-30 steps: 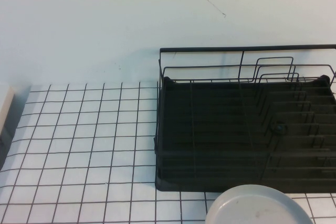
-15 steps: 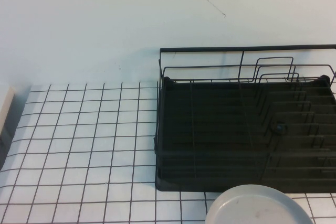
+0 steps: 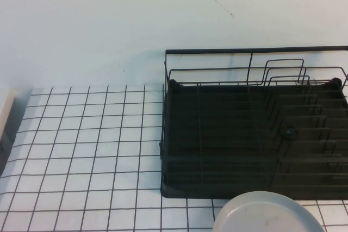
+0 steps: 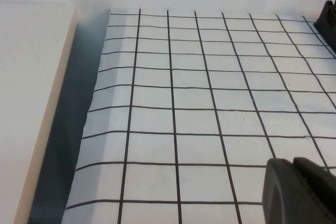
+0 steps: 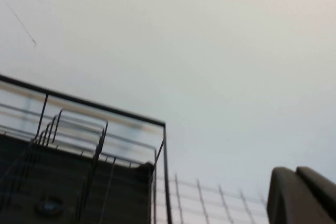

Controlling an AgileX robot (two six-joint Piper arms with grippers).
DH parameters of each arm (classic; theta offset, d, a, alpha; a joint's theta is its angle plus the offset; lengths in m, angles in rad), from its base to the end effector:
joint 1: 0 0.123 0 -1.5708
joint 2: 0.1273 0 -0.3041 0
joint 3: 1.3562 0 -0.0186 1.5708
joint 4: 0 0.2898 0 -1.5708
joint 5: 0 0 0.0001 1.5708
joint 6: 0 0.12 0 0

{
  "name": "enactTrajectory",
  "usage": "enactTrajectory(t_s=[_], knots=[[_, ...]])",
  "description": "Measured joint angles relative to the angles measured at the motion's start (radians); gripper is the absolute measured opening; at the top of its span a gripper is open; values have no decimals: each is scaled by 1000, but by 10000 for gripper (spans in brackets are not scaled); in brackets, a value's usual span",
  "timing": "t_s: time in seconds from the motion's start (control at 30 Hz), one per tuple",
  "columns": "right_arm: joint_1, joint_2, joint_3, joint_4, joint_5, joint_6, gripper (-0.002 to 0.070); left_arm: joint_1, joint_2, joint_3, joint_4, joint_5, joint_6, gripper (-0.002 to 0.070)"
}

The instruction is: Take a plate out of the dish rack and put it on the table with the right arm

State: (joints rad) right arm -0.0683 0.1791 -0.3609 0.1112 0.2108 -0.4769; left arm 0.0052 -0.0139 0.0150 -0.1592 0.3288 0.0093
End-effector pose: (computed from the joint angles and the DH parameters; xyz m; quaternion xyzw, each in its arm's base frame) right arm 0.1042 -0.0043 0.3167 -0.1108 0.6767 -0.1498 0.7123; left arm 0.1014 -0.0056 0.1725 -0.0418 0.7851 -0.0622 0.6149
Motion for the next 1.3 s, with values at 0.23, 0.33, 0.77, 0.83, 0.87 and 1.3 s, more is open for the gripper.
enactTrajectory(t_s=[0.23,0.33,0.77,0.83,0.87,1.3], knots=[[0,-163,327,-160,21,281,-2,0,0,0,0,0,0,-3],[0,-185,383,-162,51,295,-2,0,0,0,0,0,0,-3],[0,-190,384,-162,139,426,-2,0,0,0,0,0,0,-3],[0,-190,384,-162,141,437,-2,0,0,0,0,0,0,-3],[0,-190,384,-162,143,443,-2,0,0,0,0,0,0,-3],[0,-190,382,-162,143,449,-2,0,0,0,0,0,0,-3]])
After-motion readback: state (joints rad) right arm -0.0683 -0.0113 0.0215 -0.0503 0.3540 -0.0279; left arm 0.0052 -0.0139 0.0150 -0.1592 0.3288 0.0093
